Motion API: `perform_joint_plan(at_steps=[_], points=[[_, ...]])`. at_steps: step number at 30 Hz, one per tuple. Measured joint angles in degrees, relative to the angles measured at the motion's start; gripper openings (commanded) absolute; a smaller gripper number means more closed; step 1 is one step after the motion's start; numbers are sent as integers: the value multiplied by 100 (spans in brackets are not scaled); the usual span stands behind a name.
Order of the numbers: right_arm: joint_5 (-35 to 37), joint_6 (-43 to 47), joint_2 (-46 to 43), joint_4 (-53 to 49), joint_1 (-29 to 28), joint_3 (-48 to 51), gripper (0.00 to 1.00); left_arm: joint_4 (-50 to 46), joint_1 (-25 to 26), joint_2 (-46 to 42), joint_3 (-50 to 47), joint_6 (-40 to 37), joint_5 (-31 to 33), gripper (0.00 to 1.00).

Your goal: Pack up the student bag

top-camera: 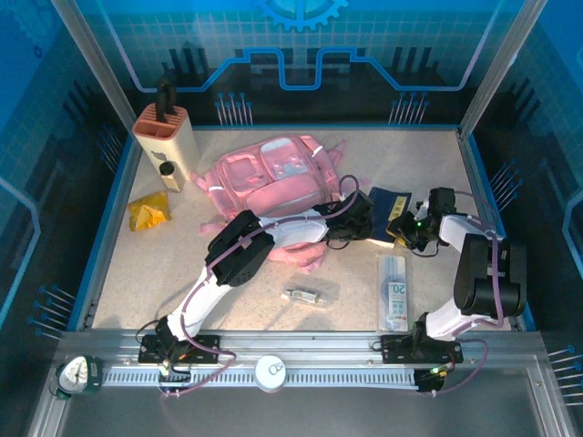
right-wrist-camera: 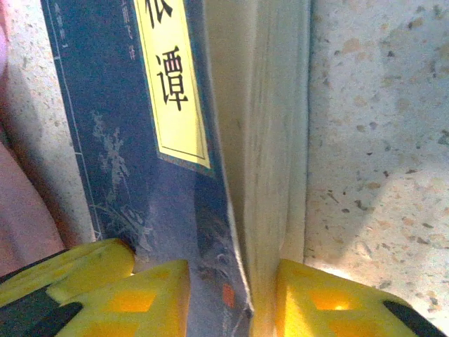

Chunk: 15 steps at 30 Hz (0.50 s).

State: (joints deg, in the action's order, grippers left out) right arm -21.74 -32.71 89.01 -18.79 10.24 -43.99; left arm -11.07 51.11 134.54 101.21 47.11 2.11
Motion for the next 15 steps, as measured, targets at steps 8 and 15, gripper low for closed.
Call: perform_joint_plan(at_steps=[8,15], points=[[-20,81,-197,-22,0,0,22,0,0,0,0,61,0,11],[-20,116,-236,-24,0,0,15,2,0,0,0,63,0,12]])
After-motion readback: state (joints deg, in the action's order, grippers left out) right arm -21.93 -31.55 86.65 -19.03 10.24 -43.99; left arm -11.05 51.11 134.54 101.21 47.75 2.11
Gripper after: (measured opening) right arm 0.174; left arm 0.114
